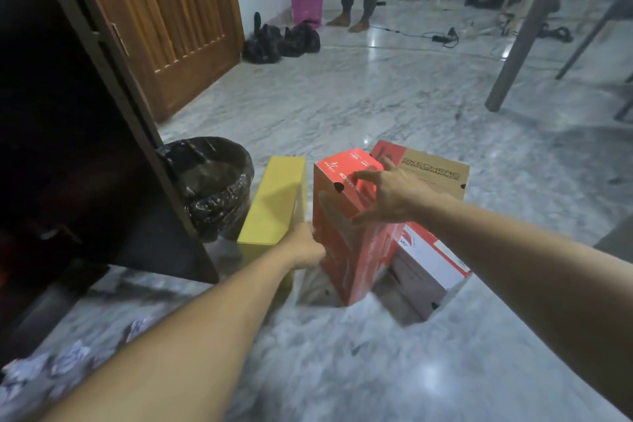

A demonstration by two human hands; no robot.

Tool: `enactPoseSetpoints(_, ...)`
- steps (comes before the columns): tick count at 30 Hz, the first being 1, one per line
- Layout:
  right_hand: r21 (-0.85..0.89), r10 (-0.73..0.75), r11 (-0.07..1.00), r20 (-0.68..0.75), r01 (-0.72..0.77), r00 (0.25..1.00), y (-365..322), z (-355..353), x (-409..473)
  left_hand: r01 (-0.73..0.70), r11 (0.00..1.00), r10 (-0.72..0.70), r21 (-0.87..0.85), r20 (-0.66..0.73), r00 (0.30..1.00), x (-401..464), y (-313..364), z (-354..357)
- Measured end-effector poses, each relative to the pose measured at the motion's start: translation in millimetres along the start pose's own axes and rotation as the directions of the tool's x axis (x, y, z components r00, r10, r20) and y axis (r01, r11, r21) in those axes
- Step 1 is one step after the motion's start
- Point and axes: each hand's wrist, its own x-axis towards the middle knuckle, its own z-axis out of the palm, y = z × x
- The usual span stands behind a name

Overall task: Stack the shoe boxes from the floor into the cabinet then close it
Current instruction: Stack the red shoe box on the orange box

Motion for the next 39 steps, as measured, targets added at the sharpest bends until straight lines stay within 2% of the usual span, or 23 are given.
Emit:
enactPoseSetpoints(3,0.135,0.058,0.989,0.002,-0.058,0.998,6.1,4.3,3.7,0.037,0.993,-0.041,-0.11,-0.029,0.999,5.5,-9.3,14.3)
enactPoseSetpoints(6,0.253,0.09,0.965,-0.053,-0.074,0.995,14.4,3.1,-0.5,0.148,0.958,-0.159,-0.244,-0.026,0.987,3.8,-20.9,31.0)
enactPoseSetpoints(10,0.474,0.258,0.858,-0.069,-0.196,0.964,30.9,-3.9,-6.7,0.268,0.87,-0.283,-0.413,0.026,0.959,5.9,-42.7,55.5)
enactPoseSetpoints(13,0.631,0.347,0.718,0.044,-0.296,0.937,42.6,-6.6,-16.7,0.383,0.658,-0.351,-0.648,0.185,0.918,4.4,-56.4,72.3)
enactPoseSetpoints(15,0.647,0.368,0.688,0.079,-0.328,0.926,48.8,-6.5,-23.1,0.418,0.527,-0.342,-0.74,0.265,0.902,3.8,-62.8,79.1)
enactPoseSetpoints(16,0.642,0.372,0.689,0.084,-0.336,0.924,49.4,-7.1,-26.6,0.409,0.5,-0.326,-0.763,0.271,0.906,3.7,-65.9,80.7)
enactPoseSetpoints(21,0.633,0.279,0.724,0.094,-0.274,0.956,38.8,-19.2,-45.9,0.283,0.493,-0.275,-0.823,0.161,0.948,-15.7,-61.3,70.9)
enactPoseSetpoints(28,0.669,0.121,0.741,-0.051,-0.056,0.991,25.0,-51.3,-83.5,0.133,0.547,-0.244,-0.826,-0.005,0.97,-67.9,-56.6,37.0)
enactPoseSetpoints(35,0.601,0.06,0.799,-0.132,0.032,0.989,-10.1,-102.2,-112.9,0.034,0.624,-0.192,-0.781,-0.111,0.975,-142.3,-38.9,-13.2)
enactPoseSetpoints(39,0.493,-0.059,0.863,-0.115,0.109,0.992,-44.0,-129.0,-134.8,-0.007,0.638,-0.201,-0.77,-0.176,0.964,-187.1,-53.5,-52.6)
